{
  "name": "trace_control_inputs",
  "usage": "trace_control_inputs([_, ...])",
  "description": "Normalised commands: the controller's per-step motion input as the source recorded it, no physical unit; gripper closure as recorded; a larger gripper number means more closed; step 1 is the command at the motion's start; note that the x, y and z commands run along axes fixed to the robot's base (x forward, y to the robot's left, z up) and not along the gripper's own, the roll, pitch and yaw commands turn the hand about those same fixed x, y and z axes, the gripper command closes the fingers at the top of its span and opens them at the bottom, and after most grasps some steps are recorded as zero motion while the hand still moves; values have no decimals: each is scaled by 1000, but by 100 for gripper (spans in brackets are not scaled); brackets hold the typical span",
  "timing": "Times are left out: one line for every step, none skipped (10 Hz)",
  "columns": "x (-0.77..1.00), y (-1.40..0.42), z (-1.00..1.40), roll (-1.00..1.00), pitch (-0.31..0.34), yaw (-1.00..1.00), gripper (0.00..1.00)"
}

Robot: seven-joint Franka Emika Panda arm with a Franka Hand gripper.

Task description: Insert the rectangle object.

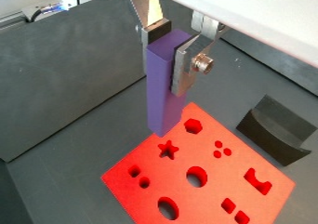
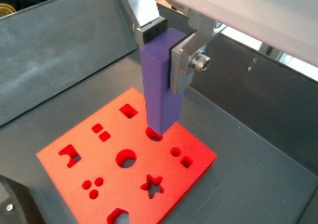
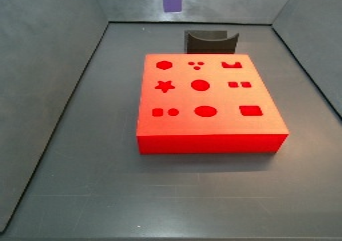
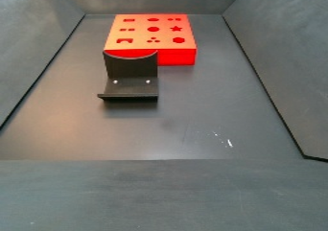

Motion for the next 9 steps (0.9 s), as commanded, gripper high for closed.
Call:
trace_control_inputs([691,-309,-780,9,-46,-277,100])
trace_control_inputs([614,-349,-909,219,0,-303,100])
trace_control_inputs([529,-309,-791,277,26,-340,100])
trace_control_inputs([351,-291,-789,280,10,-509,100])
trace_control_inputs([220,-246,-766,246,0,-669,100])
trace_control_inputs([54,-157,-554,111,0,-883,100])
trace_control_inputs([57,-111,-400,20,0,-951,100])
trace_control_inputs([174,-80,-363,0,0,-877,100])
trace_control_inputs([234,-63,-346,0,0,-834,100])
